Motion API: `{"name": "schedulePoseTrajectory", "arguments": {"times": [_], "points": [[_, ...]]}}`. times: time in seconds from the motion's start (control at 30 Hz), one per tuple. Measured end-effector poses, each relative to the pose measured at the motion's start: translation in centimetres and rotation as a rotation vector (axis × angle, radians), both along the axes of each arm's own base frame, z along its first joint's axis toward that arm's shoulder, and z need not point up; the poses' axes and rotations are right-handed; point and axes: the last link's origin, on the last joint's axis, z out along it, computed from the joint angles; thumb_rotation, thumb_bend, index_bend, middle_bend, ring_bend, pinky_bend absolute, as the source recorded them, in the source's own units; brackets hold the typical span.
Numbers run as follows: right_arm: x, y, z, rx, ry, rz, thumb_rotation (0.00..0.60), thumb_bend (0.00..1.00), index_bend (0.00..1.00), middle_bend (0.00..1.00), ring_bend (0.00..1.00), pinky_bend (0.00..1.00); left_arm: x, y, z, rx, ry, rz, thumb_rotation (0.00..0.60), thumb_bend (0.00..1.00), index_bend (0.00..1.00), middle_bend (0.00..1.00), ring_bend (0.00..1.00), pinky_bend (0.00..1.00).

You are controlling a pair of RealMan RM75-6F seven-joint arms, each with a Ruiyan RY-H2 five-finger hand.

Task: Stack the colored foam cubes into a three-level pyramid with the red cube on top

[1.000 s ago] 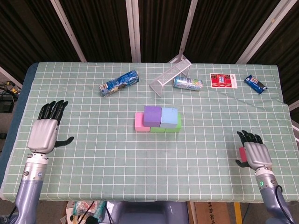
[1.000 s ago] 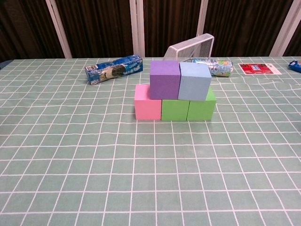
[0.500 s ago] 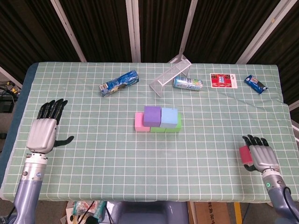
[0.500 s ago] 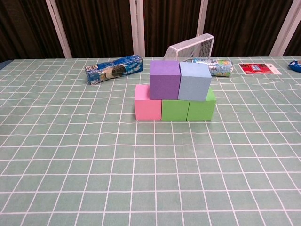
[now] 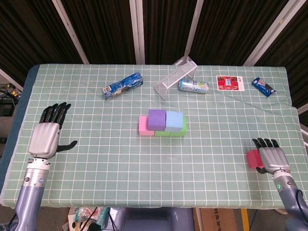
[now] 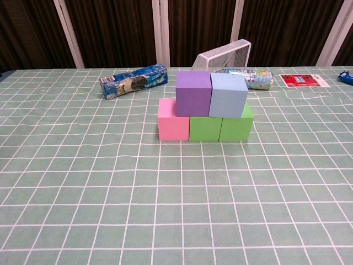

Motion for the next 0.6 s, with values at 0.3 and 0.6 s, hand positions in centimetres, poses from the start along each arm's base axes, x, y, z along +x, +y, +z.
{"name": "schedulePoseTrajectory", "arguments": {"times": [0.3, 0.6], "points": [[-0.63, -0.04, -0.71, 0.03, 0.03, -0.005, 0.6, 0.26, 0.0, 0.36, 0.25, 0.0, -0.09, 0.09, 0.23, 0.006, -0.006, -0.001, 0.6, 0.12, 0.0, 0.04, 0.03, 0.03], [-0.89, -0.6, -0.98, -0.006, 0.057, 0.027, 0.6, 0.29, 0.03, 0.49, 0.41, 0.04, -0.36, 0.29, 0.36, 0.006, -0.01, 0.005, 0.6, 0.12, 0.0, 0.04, 0.03, 0.03]]}}
